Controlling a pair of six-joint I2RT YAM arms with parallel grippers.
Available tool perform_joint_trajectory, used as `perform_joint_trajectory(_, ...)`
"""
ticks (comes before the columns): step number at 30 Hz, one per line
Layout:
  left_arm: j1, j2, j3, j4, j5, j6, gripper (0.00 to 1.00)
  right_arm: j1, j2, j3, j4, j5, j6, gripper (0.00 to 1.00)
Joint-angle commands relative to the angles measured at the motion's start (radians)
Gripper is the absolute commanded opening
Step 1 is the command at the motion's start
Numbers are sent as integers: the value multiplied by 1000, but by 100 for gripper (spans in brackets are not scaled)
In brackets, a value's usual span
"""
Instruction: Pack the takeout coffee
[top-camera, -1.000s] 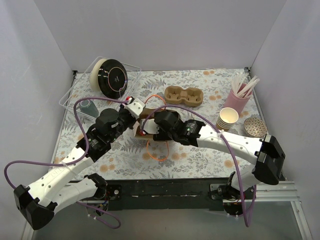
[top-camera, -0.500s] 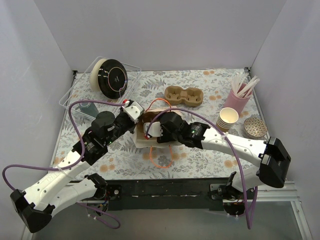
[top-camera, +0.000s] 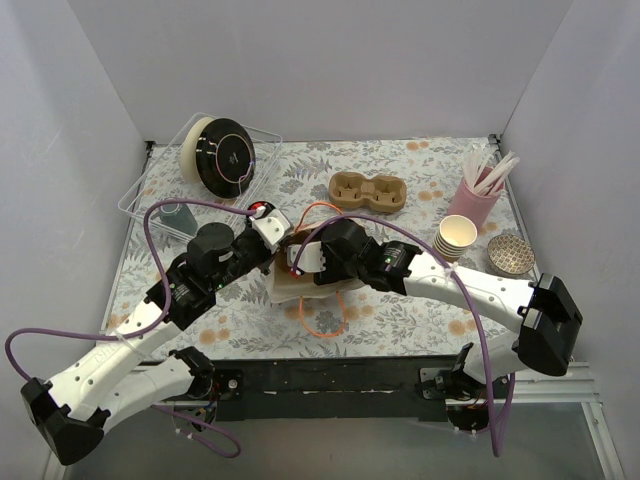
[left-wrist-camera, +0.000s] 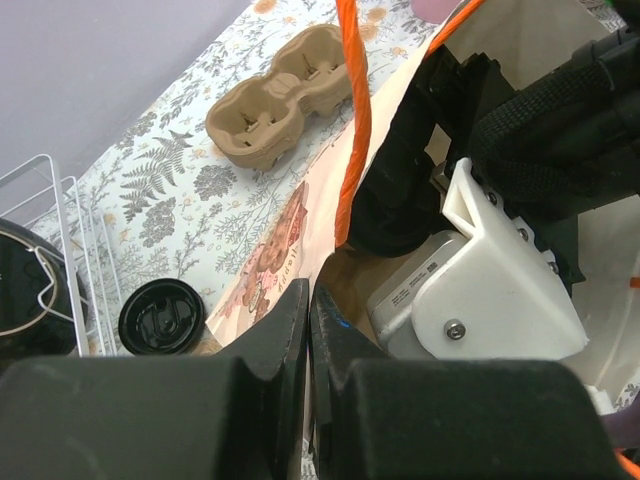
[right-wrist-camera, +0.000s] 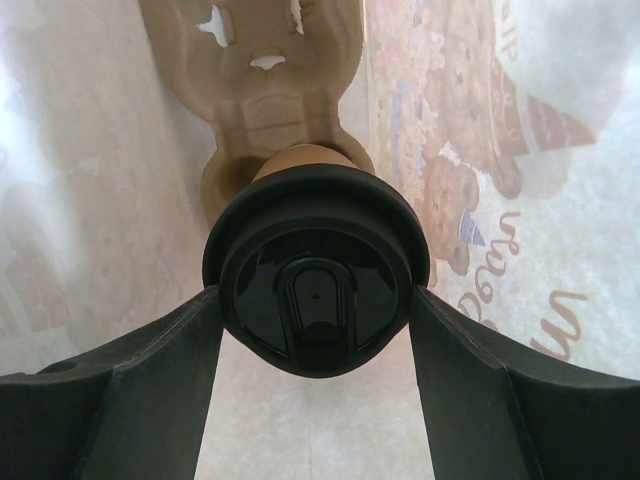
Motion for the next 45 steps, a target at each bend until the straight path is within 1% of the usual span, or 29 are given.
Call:
perform_joint_trajectory(1,-4,-2,46,-6,43,-21,0,-8,-19,13,50,-28,-34,31)
perform_joint_trajectory(6,-4,10,63,-37,56,-34,0,-14,-9,9,35,-36,-63,31)
perform_joint_trajectory(12,-4,6,60,-72,24,4,0,-14,-42,7,12,-19,-64,31)
perform_joint_trajectory(17,-4,6,54,-72,25,9,0,-14,-59,13,-15,-11,-72,31)
perform_joint_trajectory(28,-4,13,51,-58,31,9,0,-12,-67,4,-61,-54,-90,30)
perform_joint_trajectory(37,-4,10,56,-58,36,4,0,-11,-36,-11,-11,-46,-121,29)
perform_joint_trajectory(45,-4,9,57,-66,45,2,0,-11,-33,-36,1,-36,-144,29)
